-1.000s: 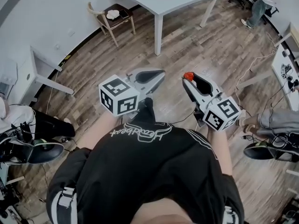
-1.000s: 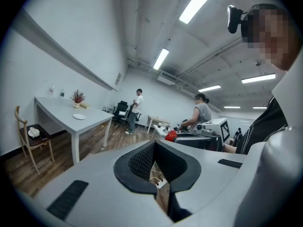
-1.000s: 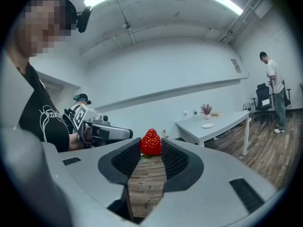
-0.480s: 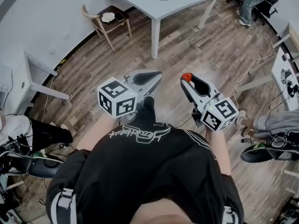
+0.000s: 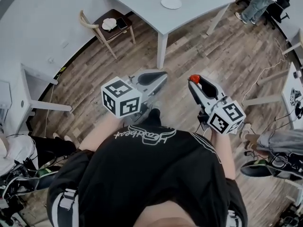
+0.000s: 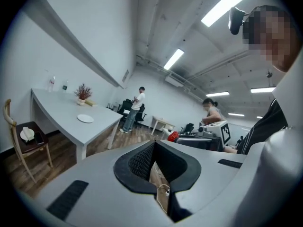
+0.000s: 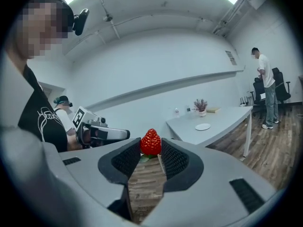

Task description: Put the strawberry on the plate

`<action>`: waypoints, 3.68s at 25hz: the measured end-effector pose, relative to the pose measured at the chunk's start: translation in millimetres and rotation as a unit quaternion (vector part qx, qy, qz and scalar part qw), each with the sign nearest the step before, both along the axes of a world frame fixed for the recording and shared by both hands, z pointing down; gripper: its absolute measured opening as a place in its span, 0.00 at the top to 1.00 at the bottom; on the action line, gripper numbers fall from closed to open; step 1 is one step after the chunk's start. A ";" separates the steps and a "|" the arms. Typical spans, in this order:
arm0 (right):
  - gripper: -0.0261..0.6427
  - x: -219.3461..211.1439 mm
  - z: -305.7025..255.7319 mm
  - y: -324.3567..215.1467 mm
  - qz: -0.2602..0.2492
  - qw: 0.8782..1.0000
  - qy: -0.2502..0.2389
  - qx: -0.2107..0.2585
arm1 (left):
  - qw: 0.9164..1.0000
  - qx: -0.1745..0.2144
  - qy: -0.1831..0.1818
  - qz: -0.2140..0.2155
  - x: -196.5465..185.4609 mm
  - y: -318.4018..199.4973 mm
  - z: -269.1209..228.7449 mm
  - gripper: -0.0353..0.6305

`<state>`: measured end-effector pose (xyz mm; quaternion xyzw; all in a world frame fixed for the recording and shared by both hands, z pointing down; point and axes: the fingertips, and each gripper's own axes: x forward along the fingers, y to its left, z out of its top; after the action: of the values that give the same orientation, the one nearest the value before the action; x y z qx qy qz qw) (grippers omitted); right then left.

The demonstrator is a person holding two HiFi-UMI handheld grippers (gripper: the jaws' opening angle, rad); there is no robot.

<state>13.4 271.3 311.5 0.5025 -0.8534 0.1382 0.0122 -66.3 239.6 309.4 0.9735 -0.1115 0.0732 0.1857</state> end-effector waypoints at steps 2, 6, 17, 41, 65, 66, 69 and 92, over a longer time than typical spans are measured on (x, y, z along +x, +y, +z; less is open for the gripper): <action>0.77 7.3 1.4 -37.6 0.003 1.000 -0.001 -0.009 | 1.000 -0.009 0.002 0.002 6.6 -40.7 -1.1 0.94; 0.77 21.9 -8.7 -116.4 0.015 1.000 0.002 -0.007 | 1.000 -0.007 0.002 0.010 20.6 -124.5 -11.4 0.94; 0.77 51.2 -25.3 -213.2 0.051 0.999 0.016 0.006 | 1.000 -0.003 0.005 0.023 42.4 -237.3 -17.1 0.94; 0.77 91.0 -20.2 -336.5 -0.006 1.000 -0.003 0.022 | 1.000 0.000 -0.016 -0.023 84.0 -342.1 -6.1 0.94; 0.77 167.9 34.6 -514.5 -0.062 0.997 -0.007 -0.040 | 0.994 -0.076 -0.045 -0.071 162.4 -500.9 60.3 0.94; 0.77 167.6 35.2 -517.3 -0.064 0.997 -0.003 -0.038 | 0.993 -0.078 -0.045 -0.072 162.5 -503.0 62.3 0.94; 0.77 168.0 37.2 -526.4 -0.071 0.997 0.007 -0.031 | 0.992 -0.089 -0.043 -0.077 165.1 -507.8 70.0 0.94; 0.77 161.8 117.6 -654.0 -0.106 0.981 0.155 -0.039 | 0.979 -0.153 -0.047 -0.123 155.0 -569.1 119.7 0.94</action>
<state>175.2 -382.7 429.2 0.4237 -0.8834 0.0896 0.1788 88.7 -329.5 429.1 0.9081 -0.2265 0.1112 0.3343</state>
